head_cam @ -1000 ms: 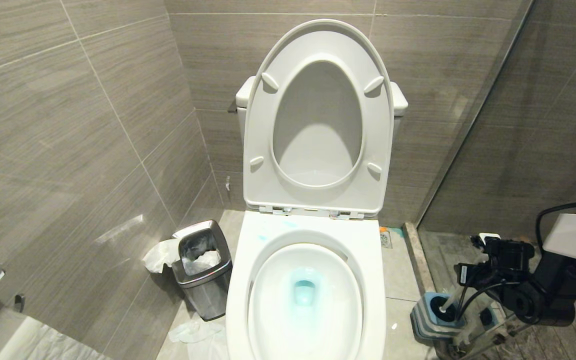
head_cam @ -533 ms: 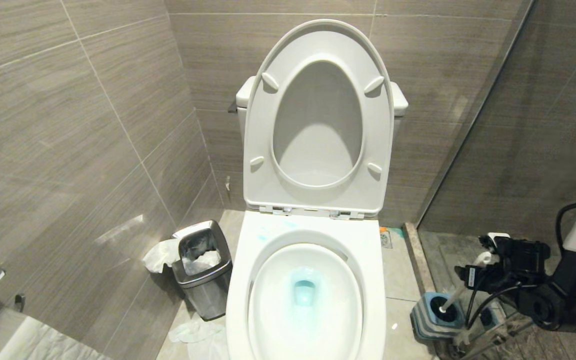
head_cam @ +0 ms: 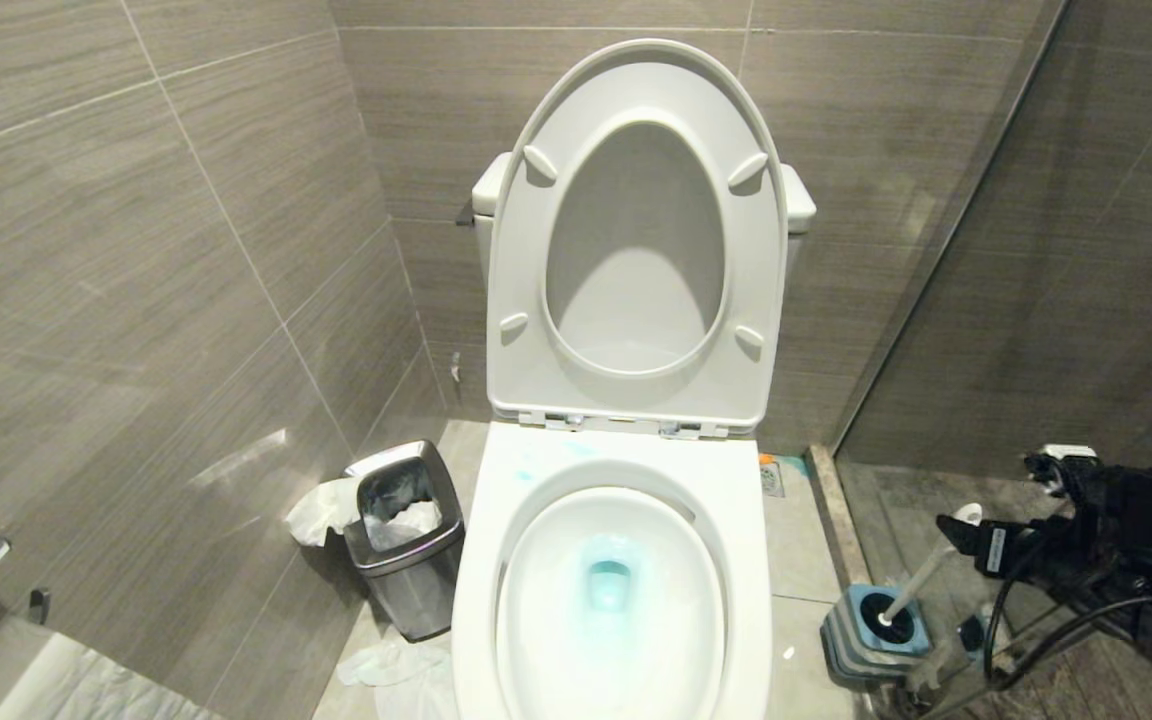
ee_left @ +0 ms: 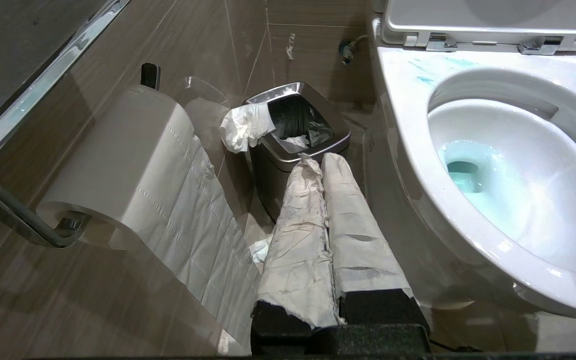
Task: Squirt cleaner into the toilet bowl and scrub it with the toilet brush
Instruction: Put the toilet brush back, then flush the toilet
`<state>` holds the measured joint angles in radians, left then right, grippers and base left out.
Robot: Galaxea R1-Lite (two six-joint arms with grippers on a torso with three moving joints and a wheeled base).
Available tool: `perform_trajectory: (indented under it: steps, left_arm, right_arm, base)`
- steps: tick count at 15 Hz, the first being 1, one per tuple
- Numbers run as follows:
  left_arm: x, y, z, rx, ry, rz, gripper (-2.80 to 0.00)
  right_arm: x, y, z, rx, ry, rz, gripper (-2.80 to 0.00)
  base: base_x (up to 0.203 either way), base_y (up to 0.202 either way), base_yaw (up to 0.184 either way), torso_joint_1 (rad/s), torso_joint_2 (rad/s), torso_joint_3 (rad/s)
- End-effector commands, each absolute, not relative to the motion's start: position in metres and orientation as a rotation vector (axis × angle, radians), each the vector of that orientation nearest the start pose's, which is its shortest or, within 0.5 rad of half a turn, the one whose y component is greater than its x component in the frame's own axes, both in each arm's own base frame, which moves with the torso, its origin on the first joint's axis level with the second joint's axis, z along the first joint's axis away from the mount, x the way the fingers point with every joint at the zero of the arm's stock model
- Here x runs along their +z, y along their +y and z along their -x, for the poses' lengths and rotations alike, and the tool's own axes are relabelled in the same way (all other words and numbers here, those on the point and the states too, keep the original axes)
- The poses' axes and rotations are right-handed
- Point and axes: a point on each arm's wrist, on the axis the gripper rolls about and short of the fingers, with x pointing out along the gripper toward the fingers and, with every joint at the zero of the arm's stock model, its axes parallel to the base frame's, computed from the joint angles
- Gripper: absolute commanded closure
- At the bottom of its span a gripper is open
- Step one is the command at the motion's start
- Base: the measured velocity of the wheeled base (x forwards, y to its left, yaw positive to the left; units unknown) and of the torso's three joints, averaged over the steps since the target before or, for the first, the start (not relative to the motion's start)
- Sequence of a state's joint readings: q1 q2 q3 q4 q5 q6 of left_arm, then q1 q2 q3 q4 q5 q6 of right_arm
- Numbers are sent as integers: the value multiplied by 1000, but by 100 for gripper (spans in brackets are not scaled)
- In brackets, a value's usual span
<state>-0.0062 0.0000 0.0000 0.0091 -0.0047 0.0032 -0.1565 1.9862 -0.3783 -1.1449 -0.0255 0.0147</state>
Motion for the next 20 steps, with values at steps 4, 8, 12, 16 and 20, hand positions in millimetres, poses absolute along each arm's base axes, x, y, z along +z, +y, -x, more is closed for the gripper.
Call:
perform_trajectory:
  steps: [4,8,12,16,20]
  left_arm:
    - [74,0,22,-11,14,-3,0]
    - [74,0,22,-11,13,-3,0]
    - [74,0,22,-11,14,-3,0]
    - [74,0,22,-11,14,-3,0]
    - [74,0,23,-11,13,-3,0]
  right_arm:
    - [119,-36,-258,-100,206,-16,-280]
    - [152,-32,-250,0,84,13,-280]
    - [171,-27,-240,58,30,22,0]
    - [183,-25,-227,66,-20,31,0]
    - [214,-23,-209,74,-55,36,0]
  base:
    - [0,0,0,0,0,0]
    - [0,0,0,0,0,0]
    - [0,0,0,0,0,0]
    - [0,0,0,0,0,0]
    - [0,0,0,0,0,0]
